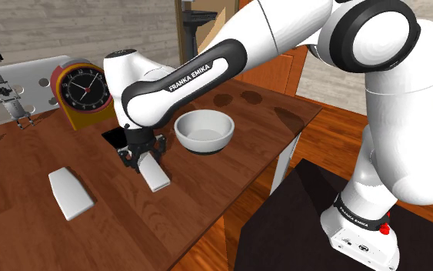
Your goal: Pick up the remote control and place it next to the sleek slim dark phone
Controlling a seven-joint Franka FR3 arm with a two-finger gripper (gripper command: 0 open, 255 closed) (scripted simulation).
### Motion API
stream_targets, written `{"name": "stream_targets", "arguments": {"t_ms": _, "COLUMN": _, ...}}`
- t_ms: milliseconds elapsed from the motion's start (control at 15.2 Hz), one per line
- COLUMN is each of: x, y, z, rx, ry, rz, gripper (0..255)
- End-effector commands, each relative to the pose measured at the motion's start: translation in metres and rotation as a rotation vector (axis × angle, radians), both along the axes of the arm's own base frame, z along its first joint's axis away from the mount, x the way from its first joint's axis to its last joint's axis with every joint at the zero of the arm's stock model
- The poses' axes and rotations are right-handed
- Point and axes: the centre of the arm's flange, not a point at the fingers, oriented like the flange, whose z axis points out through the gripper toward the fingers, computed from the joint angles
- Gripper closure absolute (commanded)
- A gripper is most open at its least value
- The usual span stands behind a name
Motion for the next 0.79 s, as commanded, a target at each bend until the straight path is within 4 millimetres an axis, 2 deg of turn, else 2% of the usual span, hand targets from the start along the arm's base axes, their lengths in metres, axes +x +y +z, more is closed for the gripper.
{"name": "stream_targets", "arguments": {"t_ms": 0, "x": 0.0, "y": 0.0, "z": 0.0, "rx": 0.0, "ry": 0.0, "rz": 0.0, "gripper": 0}}
{"name": "stream_targets", "arguments": {"t_ms": 330, "x": 0.0, "y": 0.0, "z": 0.0, "rx": 0.0, "ry": 0.0, "rz": 0.0, "gripper": 0}}
{"name": "stream_targets", "arguments": {"t_ms": 594, "x": 0.0, "y": -0.001, "z": 0.05, "rx": 0.0, "ry": 0.0, "rz": 0.0, "gripper": 0}}
{"name": "stream_targets", "arguments": {"t_ms": 726, "x": 0.0, "y": -0.001, "z": 0.05, "rx": 0.0, "ry": 0.0, "rz": 0.0, "gripper": 0}}
